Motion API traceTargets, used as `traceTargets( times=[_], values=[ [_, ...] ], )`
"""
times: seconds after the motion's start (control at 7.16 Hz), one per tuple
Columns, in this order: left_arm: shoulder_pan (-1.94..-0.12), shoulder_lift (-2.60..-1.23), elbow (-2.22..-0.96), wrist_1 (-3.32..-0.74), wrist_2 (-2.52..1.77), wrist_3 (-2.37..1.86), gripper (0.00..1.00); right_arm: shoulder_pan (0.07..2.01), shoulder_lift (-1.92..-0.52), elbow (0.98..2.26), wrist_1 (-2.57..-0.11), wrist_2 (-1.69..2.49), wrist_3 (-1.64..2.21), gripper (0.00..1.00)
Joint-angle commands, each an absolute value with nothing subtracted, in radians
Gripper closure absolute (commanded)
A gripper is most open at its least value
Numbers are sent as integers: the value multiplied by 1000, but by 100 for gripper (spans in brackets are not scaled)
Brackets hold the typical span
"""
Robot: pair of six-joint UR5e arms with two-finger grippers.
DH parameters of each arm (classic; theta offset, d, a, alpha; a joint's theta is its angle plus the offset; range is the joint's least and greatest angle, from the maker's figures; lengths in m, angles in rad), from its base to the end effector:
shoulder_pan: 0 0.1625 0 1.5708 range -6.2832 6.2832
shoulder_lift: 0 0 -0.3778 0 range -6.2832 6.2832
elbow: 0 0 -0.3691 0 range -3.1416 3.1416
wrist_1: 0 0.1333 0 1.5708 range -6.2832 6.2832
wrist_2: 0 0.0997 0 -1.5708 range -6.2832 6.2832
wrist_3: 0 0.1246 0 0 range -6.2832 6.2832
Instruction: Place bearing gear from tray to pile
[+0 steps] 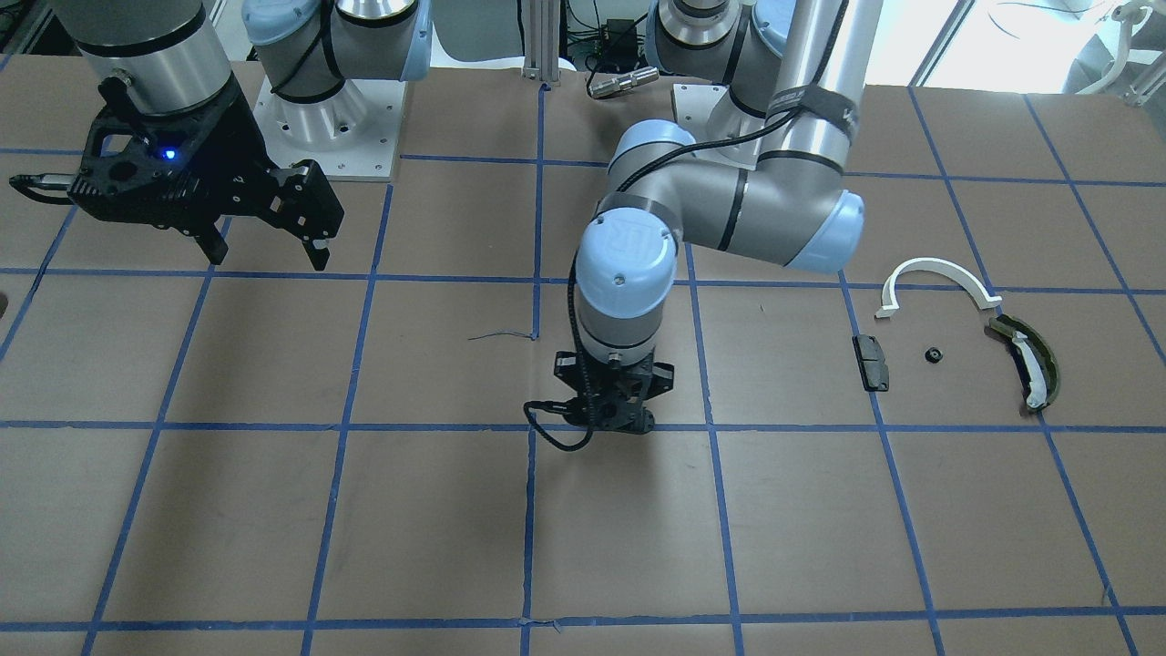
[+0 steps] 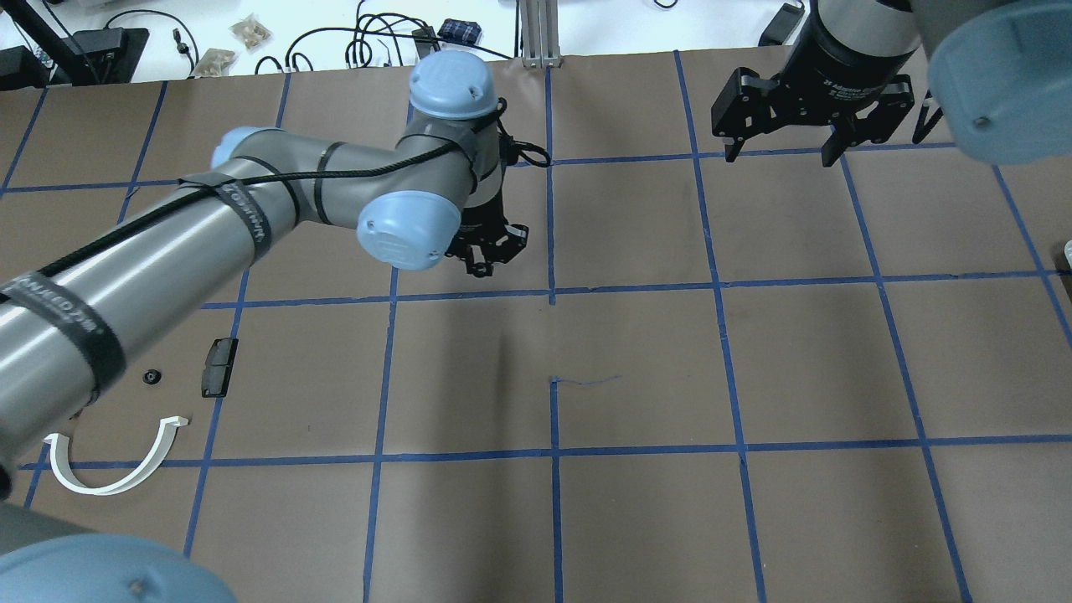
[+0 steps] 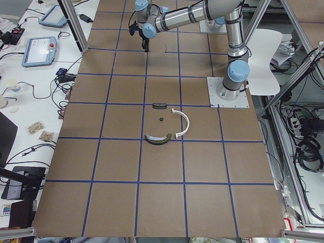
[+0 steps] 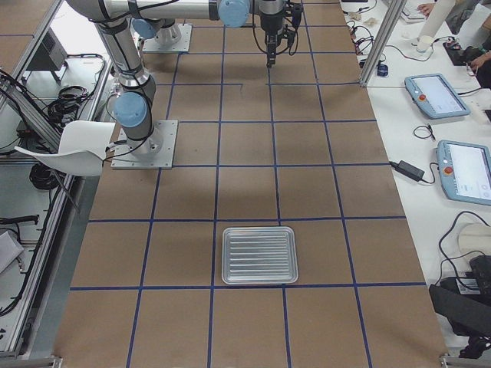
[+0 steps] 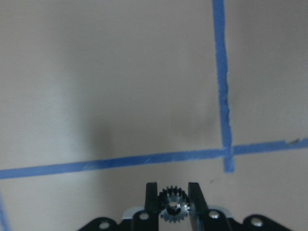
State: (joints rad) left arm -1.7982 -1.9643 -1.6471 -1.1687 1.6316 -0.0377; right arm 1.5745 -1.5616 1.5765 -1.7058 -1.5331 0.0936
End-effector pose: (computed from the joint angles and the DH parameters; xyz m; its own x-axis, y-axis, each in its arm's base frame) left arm -0.2499 -0.5221 0.2135 -0.9793 0.1922 -0.0631 0.1882 0.9800 0.0653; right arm 0.1398 -0.4859 0.4231 -0.9952 0.0846 -0.0484 0.0897 0.9892 -0.1158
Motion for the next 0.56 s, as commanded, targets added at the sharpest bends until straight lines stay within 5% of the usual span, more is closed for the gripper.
traceTargets(
  times=[0.0, 0.42],
  values=[
    [-1551, -1815, -1742, -1210, 1686, 371, 100, 1575, -1562, 1577, -1707, -1532, 94, 0],
    [-1195, -1776, -1873, -1108, 1680, 772, 100, 1574, -1562, 1577, -1706, -1532, 92, 0]
  ],
)
